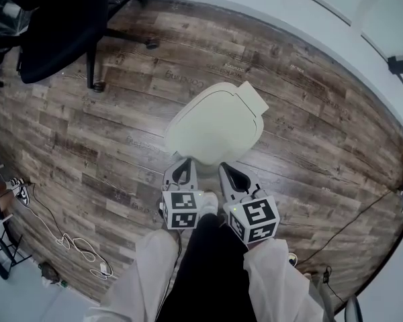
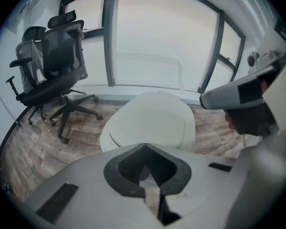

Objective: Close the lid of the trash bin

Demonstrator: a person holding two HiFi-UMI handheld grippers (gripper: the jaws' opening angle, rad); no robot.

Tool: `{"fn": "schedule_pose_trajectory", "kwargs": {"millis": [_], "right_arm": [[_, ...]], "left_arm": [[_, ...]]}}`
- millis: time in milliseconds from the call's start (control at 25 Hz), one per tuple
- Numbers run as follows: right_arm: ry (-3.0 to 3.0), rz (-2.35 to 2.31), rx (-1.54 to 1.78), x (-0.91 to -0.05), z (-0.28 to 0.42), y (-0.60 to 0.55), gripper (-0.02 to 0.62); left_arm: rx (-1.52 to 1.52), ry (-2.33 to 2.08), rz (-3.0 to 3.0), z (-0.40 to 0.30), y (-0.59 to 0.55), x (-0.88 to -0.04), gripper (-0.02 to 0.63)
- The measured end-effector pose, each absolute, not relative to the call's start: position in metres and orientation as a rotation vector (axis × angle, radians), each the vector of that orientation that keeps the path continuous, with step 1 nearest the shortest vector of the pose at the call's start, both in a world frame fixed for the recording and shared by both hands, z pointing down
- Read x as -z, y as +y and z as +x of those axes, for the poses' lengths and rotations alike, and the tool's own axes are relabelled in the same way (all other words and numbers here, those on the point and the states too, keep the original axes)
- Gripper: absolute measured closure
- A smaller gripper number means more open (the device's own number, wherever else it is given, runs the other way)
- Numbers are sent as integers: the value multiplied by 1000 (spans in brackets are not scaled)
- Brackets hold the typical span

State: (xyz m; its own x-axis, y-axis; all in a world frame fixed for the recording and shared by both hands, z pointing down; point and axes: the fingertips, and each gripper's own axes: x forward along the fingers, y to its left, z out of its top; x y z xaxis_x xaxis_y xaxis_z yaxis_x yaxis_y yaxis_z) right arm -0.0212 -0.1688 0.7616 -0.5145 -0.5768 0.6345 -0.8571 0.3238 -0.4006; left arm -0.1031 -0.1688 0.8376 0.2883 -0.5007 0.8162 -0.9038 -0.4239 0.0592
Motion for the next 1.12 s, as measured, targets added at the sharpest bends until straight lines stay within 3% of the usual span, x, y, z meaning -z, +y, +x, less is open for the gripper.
{"fn": "schedule_pose_trajectory", "kwargs": {"millis": [1120], "right_arm": [[-2188, 1246, -1052, -774, -28, -164, 572]], "left_arm": [[-1050, -1212, 2007, -103, -168, -851, 598]]}}
